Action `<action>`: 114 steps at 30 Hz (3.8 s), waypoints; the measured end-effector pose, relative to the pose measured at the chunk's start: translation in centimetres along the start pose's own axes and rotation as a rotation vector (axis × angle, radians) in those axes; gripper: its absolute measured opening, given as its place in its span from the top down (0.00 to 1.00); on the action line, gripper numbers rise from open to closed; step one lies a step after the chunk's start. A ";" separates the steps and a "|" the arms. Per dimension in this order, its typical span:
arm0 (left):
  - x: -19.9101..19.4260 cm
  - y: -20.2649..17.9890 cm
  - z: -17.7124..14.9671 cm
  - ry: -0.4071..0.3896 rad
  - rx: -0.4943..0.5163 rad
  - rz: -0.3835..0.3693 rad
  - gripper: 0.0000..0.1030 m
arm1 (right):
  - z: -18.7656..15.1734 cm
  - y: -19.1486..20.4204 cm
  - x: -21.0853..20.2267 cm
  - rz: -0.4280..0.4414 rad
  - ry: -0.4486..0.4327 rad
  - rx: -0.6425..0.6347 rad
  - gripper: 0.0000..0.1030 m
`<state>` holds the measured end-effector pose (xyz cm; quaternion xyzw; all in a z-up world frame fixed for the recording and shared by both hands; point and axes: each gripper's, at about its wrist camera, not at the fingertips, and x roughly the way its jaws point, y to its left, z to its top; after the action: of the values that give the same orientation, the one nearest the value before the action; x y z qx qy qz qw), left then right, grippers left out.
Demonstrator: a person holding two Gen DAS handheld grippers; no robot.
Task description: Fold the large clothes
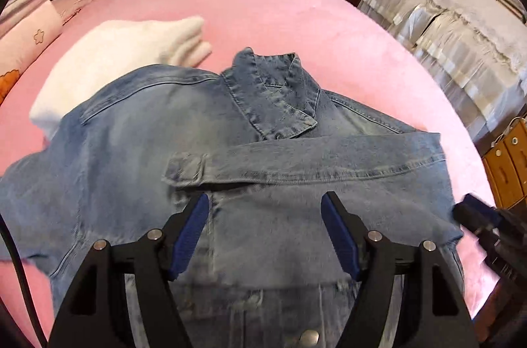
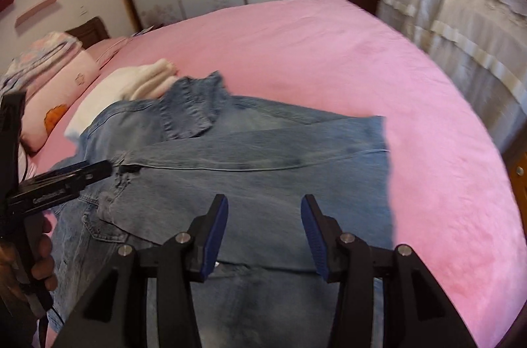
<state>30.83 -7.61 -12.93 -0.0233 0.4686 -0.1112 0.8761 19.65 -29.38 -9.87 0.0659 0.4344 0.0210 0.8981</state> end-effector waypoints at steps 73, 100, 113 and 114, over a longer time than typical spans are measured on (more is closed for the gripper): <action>-28.8 20.0 -5.2 -0.225 -0.113 -0.023 0.30 | -2.6 23.3 -16.8 0.099 -0.191 -0.072 0.54; -12.0 51.4 -9.1 0.148 -0.737 0.065 0.30 | -2.4 40.6 2.4 0.195 0.064 -0.261 0.54; -12.0 60.7 -16.3 0.174 -1.089 0.153 0.30 | -3.6 40.7 6.7 0.226 0.151 -0.257 0.54; -11.6 60.7 -16.8 0.181 -1.110 0.140 0.30 | -3.7 40.8 6.8 0.228 0.154 -0.259 0.54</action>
<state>21.23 55.07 -21.62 -0.4397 0.5303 0.2087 0.6942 21.76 12.04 -11.91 -0.0034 0.4852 0.1834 0.8550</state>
